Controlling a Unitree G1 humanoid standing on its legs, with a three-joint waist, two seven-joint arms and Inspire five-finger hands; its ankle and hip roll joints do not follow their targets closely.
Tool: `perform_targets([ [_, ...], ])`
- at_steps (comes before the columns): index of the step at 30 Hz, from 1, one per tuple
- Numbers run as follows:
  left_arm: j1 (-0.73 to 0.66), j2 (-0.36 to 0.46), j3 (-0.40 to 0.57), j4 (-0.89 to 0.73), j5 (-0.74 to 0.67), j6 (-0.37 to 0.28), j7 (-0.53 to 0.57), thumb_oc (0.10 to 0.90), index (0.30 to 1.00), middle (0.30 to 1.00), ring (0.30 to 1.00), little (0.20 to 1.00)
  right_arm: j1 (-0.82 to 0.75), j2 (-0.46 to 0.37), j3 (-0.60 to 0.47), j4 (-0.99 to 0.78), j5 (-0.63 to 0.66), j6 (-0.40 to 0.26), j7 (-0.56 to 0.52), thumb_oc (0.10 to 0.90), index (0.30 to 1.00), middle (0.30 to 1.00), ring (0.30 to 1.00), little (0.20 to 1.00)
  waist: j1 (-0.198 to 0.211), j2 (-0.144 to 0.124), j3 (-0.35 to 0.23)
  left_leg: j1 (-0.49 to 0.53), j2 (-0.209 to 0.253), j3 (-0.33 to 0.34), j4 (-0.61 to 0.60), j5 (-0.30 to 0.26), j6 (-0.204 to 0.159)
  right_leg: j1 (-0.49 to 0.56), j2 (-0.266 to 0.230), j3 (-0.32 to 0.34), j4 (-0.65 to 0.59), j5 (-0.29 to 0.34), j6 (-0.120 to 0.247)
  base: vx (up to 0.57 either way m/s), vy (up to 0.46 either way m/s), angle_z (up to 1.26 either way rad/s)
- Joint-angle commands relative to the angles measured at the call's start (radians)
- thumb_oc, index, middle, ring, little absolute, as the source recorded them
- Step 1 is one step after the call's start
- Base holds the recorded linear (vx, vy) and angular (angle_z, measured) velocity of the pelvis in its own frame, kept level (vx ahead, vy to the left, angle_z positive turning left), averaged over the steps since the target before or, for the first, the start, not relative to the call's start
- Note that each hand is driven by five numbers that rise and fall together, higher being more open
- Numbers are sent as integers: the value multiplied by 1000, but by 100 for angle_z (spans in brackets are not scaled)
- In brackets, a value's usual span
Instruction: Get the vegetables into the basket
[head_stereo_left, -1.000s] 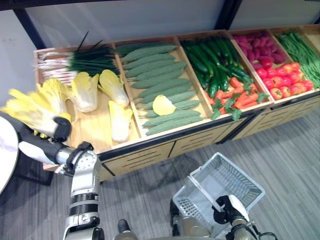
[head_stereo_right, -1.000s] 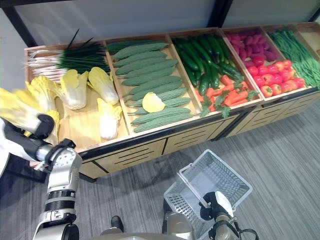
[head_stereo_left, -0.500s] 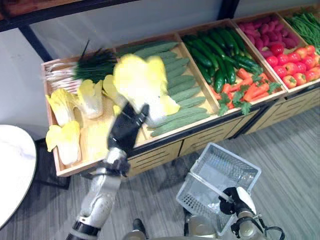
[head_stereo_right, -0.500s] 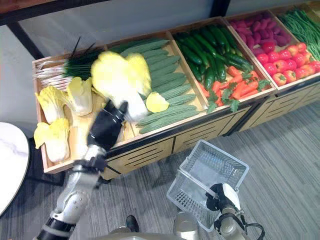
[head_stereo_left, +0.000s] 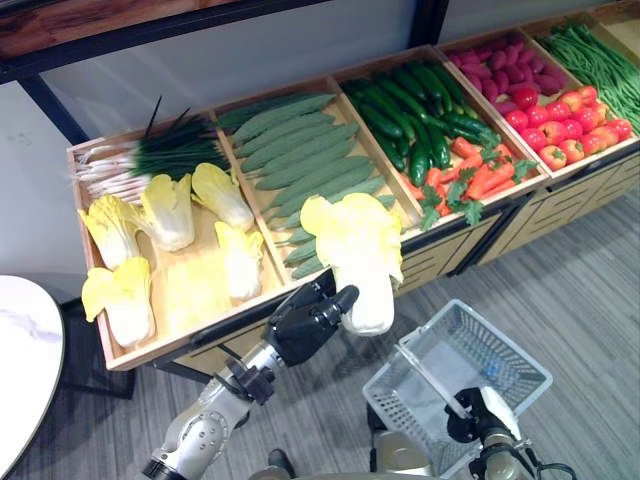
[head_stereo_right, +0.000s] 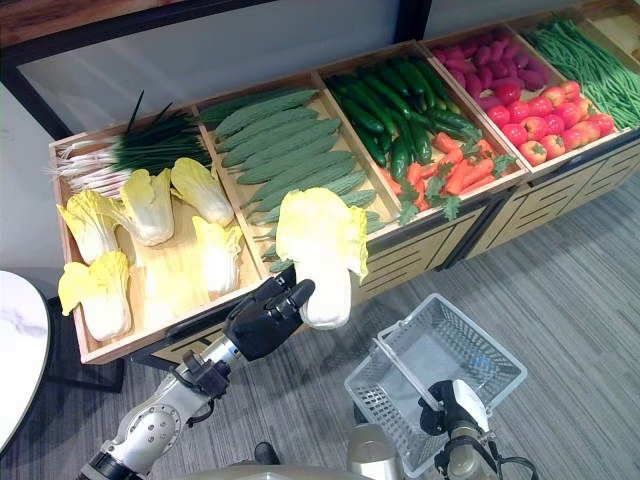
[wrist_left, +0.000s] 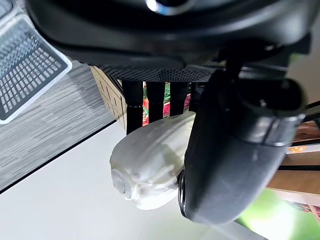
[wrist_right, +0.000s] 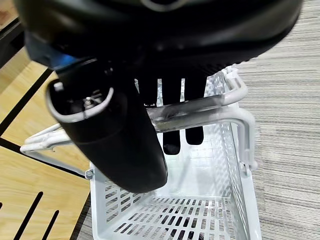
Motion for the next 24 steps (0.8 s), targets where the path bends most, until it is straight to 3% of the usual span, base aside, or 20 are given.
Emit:
perform_targets([
  [1, -95, -17, 23, -70, -55, -92, -50, 400, 300, 300, 300, 300, -29, 4, -3, -7, 5, -33, -10, 400, 300, 300, 300, 300, -8, -77, -21, -44, 2, 2, 171, -120, 6, 25, -96, 41, 94, -101, 76, -76, 124, -30],
  [2, -102, -15, 20, -69, -54, -96, -43, 400, 300, 300, 300, 300, -29, 4, -4, -3, 6, -32, -9, 400, 300, 300, 300, 300, -9, -79, -16, -42, -3, 11, 168, -125, 12, 9, -98, 53, 112, -97, 82, -133, 193, -44],
  [4, -122, -20, 11, -55, -52, -118, -14, 400, 300, 300, 300, 300, -22, 9, -9, -31, 8, -14, -4, 400, 300, 300, 300, 300, -46, -96, 15, -28, -36, 69, 145, -128, 30, -56, -130, 92, 112, 36, 143, -232, 220, -40],
  [5, -135, -17, 12, -46, -50, -120, -13, 400, 300, 300, 300, 300, -20, 15, -6, -39, 7, -9, -1, 400, 300, 300, 300, 300, -46, -94, 21, -31, -34, 88, 129, -114, 33, -79, -136, 77, 118, 53, 148, -314, 185, -55],
  [7, -158, -6, 1, -39, -33, -125, -9, 400, 300, 300, 300, 300, -21, 22, -3, -41, 7, -3, -3, 400, 300, 300, 300, 300, -41, -71, 33, -35, -23, 113, 80, -100, 43, -101, -134, -25, 244, -22, 141, -257, 174, -107],
  [8, -159, -6, 3, -38, -32, -126, -9, 400, 300, 300, 300, 300, -22, 22, -2, -42, 7, -3, -2, 400, 300, 300, 300, 300, -41, -78, 35, -46, -21, 129, 83, -76, 48, -111, -135, -29, 243, -7, 128, -143, 159, -89],
  [10, -170, 3, 8, -48, -1, -138, 6, 400, 300, 300, 300, 300, -18, 21, 7, -19, -9, 6, 4, 400, 300, 300, 300, 300, -26, -57, 29, -45, -14, 155, 51, -70, 56, -72, -151, -146, 377, -107, 105, -201, 153, -40],
  [12, -166, 7, 23, -56, 21, -144, 15, 400, 300, 300, 300, 300, -14, 21, 12, -3, -17, 10, 15, 400, 300, 300, 300, 300, -12, -62, 14, -46, -12, 185, 38, -60, 57, -47, -141, -170, 405, -135, 99, -134, 21, -61],
  [16, -166, 6, 39, -58, 57, -163, 32, 400, 300, 300, 300, 300, -21, 25, 24, 32, -29, 25, 21, 400, 300, 300, 300, 300, 12, -78, -4, -52, -11, 200, 55, -53, 42, 30, -111, -196, 273, -164, 86, -20, -85, -39],
  [19, -162, 12, 48, -63, 82, -178, 59, 400, 300, 300, 300, 300, -19, 27, 31, 39, -36, 36, 26, 400, 300, 300, 300, 300, 20, -76, -7, -62, 13, 211, 94, -46, 26, 59, -81, -201, 215, -211, 61, 19, -164, -18],
  [24, -171, 11, 54, -60, 99, -196, 94, 400, 300, 300, 300, 300, -9, 13, 36, 31, -40, 47, 26, 400, 300, 300, 300, 300, 11, -71, 8, -96, 56, 198, 150, -13, -13, 99, -40, -192, 148, -236, 27, -12, -215, -20],
])
